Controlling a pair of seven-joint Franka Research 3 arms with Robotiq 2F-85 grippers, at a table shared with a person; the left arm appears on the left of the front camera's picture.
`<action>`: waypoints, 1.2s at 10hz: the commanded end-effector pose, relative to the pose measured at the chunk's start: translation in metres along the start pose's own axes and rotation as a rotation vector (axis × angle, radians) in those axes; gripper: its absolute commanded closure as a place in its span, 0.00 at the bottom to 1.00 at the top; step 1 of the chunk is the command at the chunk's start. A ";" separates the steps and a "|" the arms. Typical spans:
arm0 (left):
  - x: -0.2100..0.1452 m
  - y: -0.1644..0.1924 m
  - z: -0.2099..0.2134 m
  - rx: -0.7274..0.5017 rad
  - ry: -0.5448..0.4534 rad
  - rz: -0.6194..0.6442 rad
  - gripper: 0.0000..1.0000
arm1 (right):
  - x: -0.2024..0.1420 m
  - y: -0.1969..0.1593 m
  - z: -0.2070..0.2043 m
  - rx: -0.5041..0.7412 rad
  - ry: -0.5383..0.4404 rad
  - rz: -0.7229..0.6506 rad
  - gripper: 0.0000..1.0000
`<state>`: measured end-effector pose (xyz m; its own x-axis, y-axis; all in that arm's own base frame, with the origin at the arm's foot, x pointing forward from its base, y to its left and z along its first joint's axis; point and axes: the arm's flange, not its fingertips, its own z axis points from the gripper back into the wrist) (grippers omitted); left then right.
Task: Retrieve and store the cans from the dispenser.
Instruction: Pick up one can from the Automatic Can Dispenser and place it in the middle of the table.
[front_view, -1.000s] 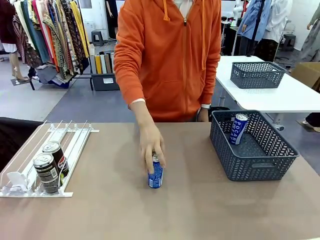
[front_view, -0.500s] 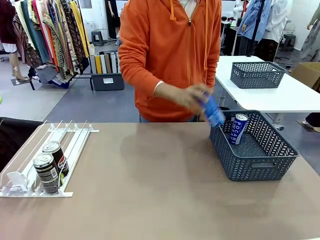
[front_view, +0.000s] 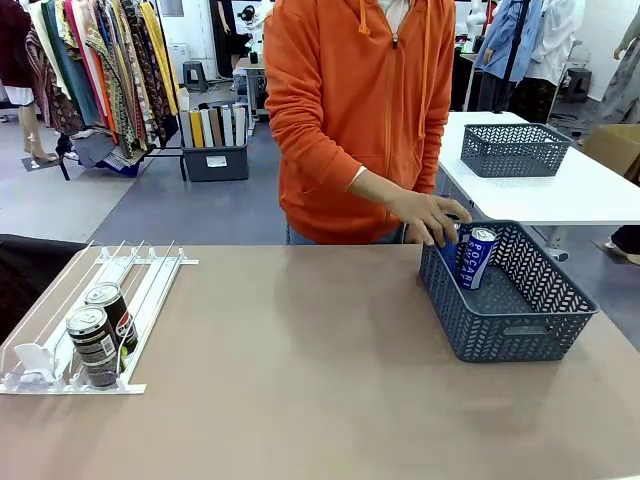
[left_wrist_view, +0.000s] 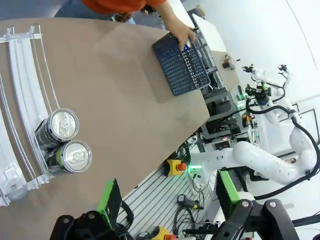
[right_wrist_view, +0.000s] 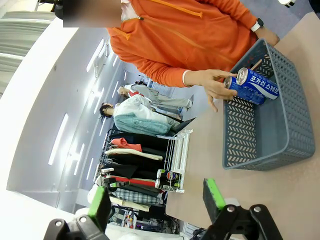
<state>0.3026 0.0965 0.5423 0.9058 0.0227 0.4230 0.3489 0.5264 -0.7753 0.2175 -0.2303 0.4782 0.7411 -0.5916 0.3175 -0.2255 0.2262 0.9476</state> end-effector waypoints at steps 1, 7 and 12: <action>0.000 0.000 0.001 -0.022 -0.008 -0.013 0.00 | 0.002 0.003 -0.002 0.025 -0.017 0.017 0.00; 0.005 -0.036 -0.101 0.516 0.387 -0.010 0.00 | 0.002 0.003 -0.002 0.025 -0.017 0.017 0.00; 0.001 -0.010 -0.159 0.880 0.341 -0.012 0.00 | 0.002 0.003 -0.002 0.025 -0.017 0.017 0.00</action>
<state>0.3395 -0.0431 0.4868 0.9693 -0.1962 0.1480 0.2188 0.9632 -0.1562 0.2175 -0.2302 0.4783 0.7413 -0.5913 0.3177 -0.2258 0.2260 0.9476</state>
